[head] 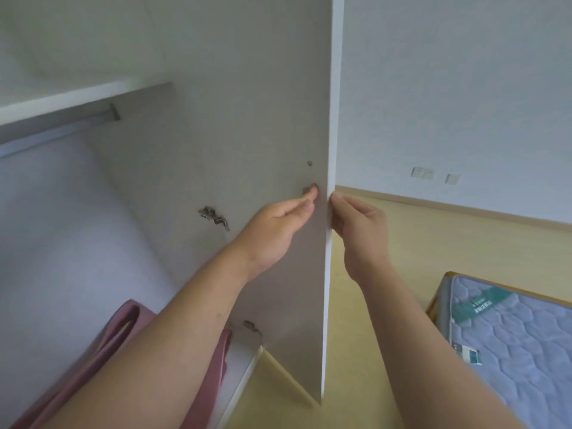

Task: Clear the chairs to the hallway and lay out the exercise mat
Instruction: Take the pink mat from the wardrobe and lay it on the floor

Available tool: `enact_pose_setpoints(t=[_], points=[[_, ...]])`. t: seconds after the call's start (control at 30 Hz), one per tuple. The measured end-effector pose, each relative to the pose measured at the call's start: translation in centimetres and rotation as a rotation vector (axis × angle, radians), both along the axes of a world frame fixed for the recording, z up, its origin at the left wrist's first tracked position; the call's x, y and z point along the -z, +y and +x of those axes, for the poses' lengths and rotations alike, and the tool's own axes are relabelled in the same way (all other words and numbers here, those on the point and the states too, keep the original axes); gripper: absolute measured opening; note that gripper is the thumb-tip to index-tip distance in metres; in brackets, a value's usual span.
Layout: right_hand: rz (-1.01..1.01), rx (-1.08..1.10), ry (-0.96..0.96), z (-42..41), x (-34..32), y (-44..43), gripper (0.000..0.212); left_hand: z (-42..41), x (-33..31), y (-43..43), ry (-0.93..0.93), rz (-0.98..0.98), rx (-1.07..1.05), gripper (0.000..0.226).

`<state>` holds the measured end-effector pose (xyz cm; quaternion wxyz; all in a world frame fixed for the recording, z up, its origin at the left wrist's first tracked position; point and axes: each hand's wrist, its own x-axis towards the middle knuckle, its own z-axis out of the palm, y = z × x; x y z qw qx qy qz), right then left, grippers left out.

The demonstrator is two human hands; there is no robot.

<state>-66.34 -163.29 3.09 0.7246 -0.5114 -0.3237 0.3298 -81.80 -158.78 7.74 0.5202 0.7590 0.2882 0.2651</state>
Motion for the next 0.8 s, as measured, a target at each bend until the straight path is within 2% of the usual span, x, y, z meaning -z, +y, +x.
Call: enact_pose_setpoints(t=[0.27, 0.57, 0.67, 0.8], points=[[-0.002, 0.095, -0.052, 4.9, -0.7, 2.7, 0.051, 6.2, -0.6, 1.5, 0.096, -0.028, 0.06, 0.054], [-0.046, 0.027, -0.115, 9.7, -1.1, 6.3, 0.037, 11.8, -1.1, 4.0, 0.203, -0.009, 0.048, 0.061], [-0.017, 0.007, -0.082, 10.5, -0.8, 6.9, 0.036, 12.7, -0.7, 4.5, 0.24, 0.008, 0.05, 0.062], [0.0, 0.01, -0.072, 11.1, -0.6, 7.3, 0.042, 13.0, -0.5, 4.9, 0.201, -0.039, 0.047, 0.062]])
